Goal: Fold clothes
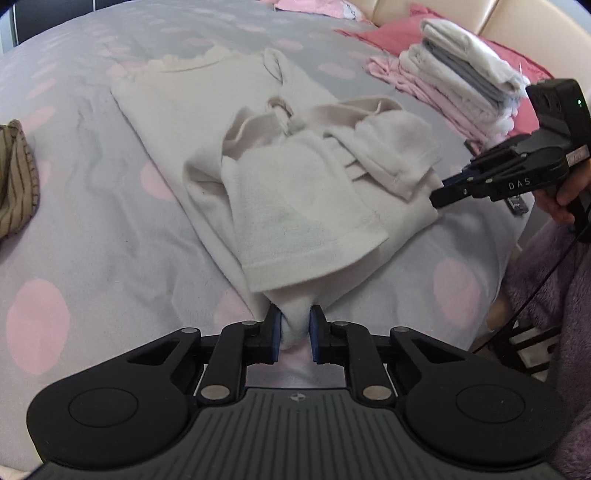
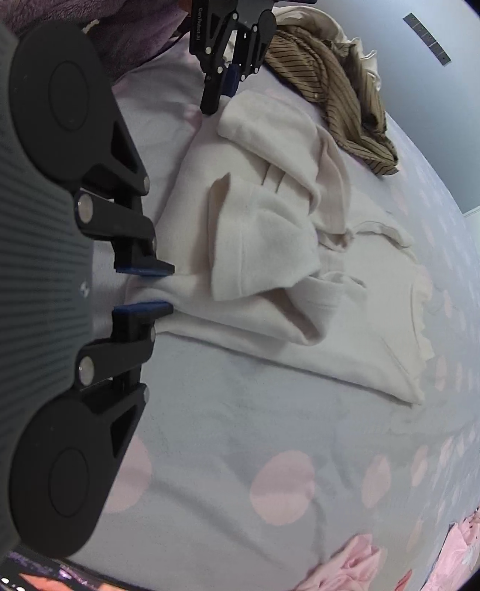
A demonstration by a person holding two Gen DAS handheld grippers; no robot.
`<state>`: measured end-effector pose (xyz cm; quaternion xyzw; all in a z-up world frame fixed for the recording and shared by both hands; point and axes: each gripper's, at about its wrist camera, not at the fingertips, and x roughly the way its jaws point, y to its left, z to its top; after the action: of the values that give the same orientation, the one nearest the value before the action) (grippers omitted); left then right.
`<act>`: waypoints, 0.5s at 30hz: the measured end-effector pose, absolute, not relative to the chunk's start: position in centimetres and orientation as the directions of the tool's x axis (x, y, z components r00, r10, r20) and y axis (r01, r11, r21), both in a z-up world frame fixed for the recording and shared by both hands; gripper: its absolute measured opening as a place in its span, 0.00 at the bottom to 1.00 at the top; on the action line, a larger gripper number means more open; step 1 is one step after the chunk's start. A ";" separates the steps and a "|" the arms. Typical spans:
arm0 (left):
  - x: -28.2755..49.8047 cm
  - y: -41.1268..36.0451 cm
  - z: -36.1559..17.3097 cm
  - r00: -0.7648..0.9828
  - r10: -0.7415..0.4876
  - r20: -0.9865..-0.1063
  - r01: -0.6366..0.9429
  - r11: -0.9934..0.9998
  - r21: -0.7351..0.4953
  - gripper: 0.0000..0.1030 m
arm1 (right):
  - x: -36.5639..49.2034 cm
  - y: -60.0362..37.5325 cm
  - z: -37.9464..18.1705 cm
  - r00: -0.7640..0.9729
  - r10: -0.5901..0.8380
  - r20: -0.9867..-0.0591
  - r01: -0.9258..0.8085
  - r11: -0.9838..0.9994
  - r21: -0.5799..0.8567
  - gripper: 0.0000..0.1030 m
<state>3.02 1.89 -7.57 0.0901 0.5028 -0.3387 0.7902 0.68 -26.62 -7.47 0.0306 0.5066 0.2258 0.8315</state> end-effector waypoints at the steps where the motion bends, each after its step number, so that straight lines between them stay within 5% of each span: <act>1: 3.0 1.9 -7.4 0.267 -0.446 -0.855 0.623 0.756 -0.200 0.14 | 0.7 -26.5 -7.5 0.384 0.405 -0.830 -0.350 0.896 0.274 0.16; 8: 1.6 2.3 -4.8 0.325 -0.440 -0.837 0.642 0.753 -0.147 0.22 | -0.5 -26.9 -5.5 0.457 0.363 -0.812 -0.331 0.917 0.223 0.30; 15: 0.2 1.3 -2.3 0.393 -0.505 -0.768 0.700 0.706 -0.106 0.22 | -2.2 -25.8 -3.5 0.568 0.362 -0.739 -0.384 0.911 0.151 0.27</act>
<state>0.18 1.26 -2.31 0.1181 0.4127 -0.3647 0.8263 -2.17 -25.76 -3.53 -0.0131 0.4142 0.2105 0.8854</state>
